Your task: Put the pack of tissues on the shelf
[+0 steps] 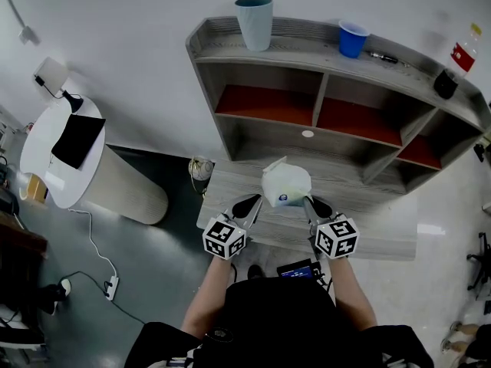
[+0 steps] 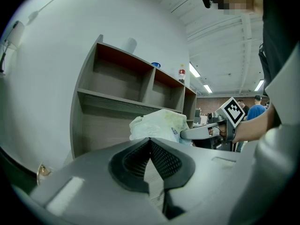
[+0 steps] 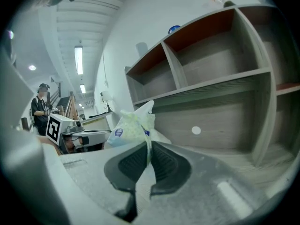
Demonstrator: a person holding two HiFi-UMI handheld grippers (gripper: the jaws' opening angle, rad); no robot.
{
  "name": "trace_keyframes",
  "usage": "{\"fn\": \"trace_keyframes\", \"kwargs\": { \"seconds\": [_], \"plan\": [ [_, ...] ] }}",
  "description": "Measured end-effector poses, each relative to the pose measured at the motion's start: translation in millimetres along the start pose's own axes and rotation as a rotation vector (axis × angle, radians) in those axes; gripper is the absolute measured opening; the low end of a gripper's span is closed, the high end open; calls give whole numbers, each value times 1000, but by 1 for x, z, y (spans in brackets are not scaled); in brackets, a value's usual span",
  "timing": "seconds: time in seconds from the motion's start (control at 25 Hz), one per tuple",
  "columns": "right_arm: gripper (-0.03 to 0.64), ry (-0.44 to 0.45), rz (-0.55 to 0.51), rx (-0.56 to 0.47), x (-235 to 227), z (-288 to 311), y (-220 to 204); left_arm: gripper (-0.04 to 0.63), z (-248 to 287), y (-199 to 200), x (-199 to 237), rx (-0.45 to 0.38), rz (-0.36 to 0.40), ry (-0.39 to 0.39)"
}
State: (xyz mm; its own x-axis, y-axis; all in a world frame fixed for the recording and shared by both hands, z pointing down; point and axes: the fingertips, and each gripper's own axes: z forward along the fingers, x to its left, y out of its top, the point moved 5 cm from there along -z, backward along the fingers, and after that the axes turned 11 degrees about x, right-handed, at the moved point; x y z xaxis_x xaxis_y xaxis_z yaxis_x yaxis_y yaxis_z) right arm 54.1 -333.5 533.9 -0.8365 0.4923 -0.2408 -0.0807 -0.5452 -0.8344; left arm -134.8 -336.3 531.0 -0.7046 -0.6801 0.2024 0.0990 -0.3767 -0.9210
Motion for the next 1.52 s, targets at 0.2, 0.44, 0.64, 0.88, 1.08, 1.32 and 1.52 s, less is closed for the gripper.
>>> {"fn": "trace_keyframes", "kwargs": {
  "seconds": [0.2, 0.44, 0.64, 0.88, 1.08, 1.32, 1.52],
  "plan": [
    [6, 23, -3, 2, 0, -1, -2, 2, 2, -1, -10, 4, 2, 1],
    [6, 66, -16, 5, -2, -5, -4, 2, 9, 1, -27, -4, -6, 7],
    [6, 104, -39, -4, -4, -17, -5, 2, 9, 4, -37, -9, -30, 38],
    [6, 140, -87, -42, -2, -33, 11, 2, 3, 20, -48, -13, 1, 55],
    [6, 136, -139, -93, 11, -49, 38, 2, -7, 45, -49, -47, -36, 50],
    [6, 131, -173, -135, 22, -56, 76, 2, -16, 85, -39, -71, 1, 56],
    [6, 122, -204, -149, 29, -44, 110, 2, -18, 116, -16, -82, 27, 35]
  ]
}}
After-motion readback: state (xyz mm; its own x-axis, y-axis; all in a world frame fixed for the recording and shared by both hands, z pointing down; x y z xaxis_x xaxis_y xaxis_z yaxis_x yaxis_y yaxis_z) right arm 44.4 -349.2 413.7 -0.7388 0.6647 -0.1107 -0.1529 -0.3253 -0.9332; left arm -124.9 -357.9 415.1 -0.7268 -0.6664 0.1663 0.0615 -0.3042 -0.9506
